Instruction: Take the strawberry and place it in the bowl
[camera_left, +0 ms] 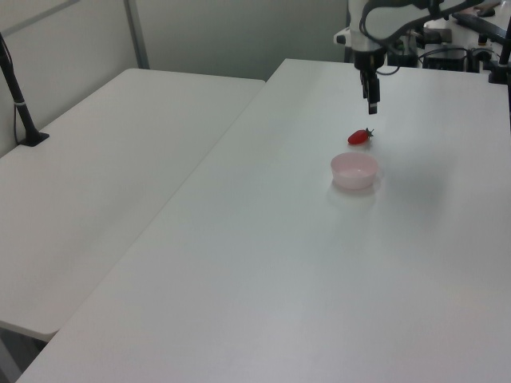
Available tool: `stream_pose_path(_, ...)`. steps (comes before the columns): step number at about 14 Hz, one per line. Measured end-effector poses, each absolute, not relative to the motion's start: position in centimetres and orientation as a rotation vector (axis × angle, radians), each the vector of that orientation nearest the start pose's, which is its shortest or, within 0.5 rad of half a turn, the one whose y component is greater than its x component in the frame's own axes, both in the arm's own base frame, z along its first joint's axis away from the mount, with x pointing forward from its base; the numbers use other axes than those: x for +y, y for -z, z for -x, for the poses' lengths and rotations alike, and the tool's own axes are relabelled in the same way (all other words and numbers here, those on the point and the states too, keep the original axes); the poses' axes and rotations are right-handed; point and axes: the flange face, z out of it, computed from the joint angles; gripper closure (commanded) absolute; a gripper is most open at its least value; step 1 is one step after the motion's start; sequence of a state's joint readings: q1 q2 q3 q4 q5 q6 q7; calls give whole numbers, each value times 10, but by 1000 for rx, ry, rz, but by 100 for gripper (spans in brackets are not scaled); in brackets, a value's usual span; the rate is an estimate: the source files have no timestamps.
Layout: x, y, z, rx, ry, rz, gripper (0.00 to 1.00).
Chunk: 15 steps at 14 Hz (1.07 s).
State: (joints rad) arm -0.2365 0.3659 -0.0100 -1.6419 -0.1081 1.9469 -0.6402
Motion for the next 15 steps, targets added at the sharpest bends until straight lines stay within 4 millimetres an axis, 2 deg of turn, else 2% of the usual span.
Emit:
stream_pose_path(2, -167, -374, -638, -717, -168, 3129, 10)
stream_pose_path(3, -167, -360, -640, -733, -177, 3133, 17)
stream_pose_path(4, -167, -343, -641, -756, -197, 3136, 27)
stream_pose_path(5, -166, -335, -642, -769, -207, 3137, 33)
stream_pose_path(6, -166, -328, -643, -781, -214, 3138, 47)
stream_pose_path(8, -163, -318, -646, -796, -211, 3137, 60)
stream_pose_path(11, -163, -316, -647, -802, -193, 3141, 65)
stream_pose_path(15, -161, -318, -649, -804, -176, 3145, 65)
